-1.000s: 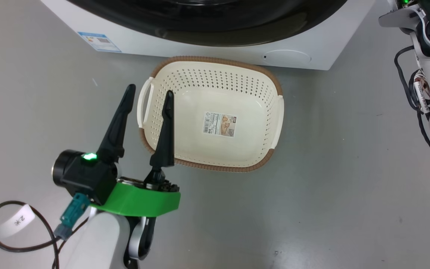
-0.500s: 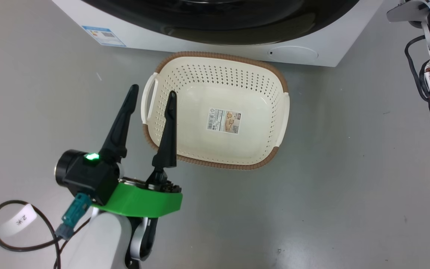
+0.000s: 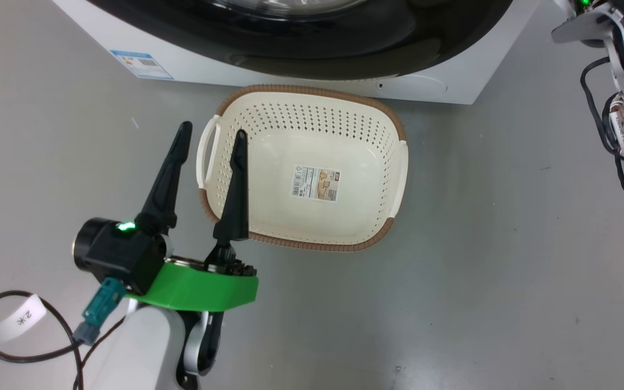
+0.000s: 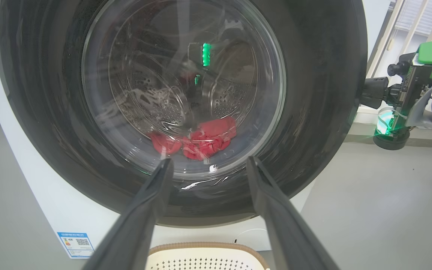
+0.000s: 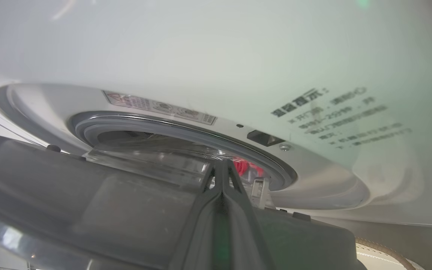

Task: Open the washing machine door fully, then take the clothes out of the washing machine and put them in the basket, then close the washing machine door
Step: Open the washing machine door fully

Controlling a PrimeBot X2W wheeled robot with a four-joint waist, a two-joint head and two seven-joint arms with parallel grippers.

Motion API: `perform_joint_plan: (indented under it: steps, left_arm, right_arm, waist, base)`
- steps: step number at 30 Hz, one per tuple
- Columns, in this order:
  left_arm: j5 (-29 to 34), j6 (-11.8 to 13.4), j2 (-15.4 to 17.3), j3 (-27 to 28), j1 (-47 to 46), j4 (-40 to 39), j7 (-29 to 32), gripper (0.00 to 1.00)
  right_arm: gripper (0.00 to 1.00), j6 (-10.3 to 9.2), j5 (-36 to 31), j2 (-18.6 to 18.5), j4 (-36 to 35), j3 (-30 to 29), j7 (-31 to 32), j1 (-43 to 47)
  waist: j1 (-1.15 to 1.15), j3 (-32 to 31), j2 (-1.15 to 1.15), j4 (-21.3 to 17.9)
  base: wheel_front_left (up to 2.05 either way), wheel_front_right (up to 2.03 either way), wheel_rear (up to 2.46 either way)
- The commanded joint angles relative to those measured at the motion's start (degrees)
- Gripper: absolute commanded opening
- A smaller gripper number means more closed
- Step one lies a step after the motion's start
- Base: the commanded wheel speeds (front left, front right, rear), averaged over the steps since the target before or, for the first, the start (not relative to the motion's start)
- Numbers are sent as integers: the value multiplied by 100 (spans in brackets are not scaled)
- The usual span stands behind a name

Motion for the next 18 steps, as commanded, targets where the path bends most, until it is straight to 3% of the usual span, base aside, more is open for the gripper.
perform_joint_plan:
  steps: [1,18]
  left_arm:
    - [-52,-8,108,192,-46,-118,-44,100]
    - [-71,0,108,248,90,-17,-44,100]
  right_arm:
    - [0,54,41,365,-247,164,111,85]
    - [0,54,229,477,-525,208,492,682]
  waist:
    - [0,-21,0,-14]
    - [0,-418,0,-81]
  base:
    - [0,0,0]
    - [0,0,0]
